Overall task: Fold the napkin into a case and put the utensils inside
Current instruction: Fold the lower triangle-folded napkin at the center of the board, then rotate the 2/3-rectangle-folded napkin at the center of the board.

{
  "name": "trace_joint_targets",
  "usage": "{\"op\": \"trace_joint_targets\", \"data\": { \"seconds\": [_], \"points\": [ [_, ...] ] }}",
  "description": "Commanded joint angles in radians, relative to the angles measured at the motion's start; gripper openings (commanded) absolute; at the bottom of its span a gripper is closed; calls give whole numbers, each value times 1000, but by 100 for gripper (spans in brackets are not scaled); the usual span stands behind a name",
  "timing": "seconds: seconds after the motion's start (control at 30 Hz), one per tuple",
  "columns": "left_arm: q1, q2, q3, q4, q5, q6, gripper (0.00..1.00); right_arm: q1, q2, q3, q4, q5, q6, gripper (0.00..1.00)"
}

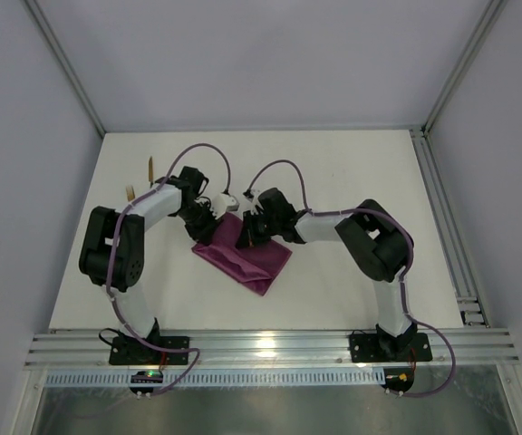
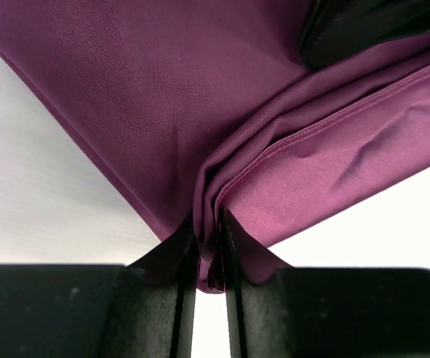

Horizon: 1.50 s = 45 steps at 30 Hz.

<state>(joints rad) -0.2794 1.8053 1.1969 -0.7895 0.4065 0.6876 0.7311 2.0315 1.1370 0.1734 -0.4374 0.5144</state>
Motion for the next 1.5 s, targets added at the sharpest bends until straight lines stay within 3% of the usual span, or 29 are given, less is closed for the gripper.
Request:
{"op": "trace_joint_targets", "data": {
  "seconds": [0.0, 0.23, 0.43, 0.7, 0.87, 0.97, 1.13, 1.3, 1.47],
  "points": [
    [-4, 23, 26, 13, -29, -2, 20, 5, -31, 30, -46, 0, -53, 9],
    [-10, 38, 24, 47, -55, -14, 27, 10, -146, -3, -48, 58, -105, 17],
    [-12, 28, 6, 84, -74, -40, 30, 66, -231, -82, -31, 137, -111, 19],
    [-12, 20, -7, 99, -67, -53, 31, 117, -246, -240, 173, 98, 67, 8],
    [-12, 16, -5, 104, -64, -66, 32, 126, -198, -263, 117, 163, 148, 4],
    [-12, -9, -2, 111, -70, -80, 38, 120, -198, -290, 85, 190, 173, 4],
    [20, -50, 56, 86, -10, -100, 47, 102, -198, -302, 38, 200, 158, 4],
    [72, -52, 167, 6, 81, -126, 51, 94, -209, -293, -12, 198, 110, 4],
    [78, -32, 207, 45, 77, -177, 53, 93, -218, -287, -28, 201, 93, 4]
  ]
}}
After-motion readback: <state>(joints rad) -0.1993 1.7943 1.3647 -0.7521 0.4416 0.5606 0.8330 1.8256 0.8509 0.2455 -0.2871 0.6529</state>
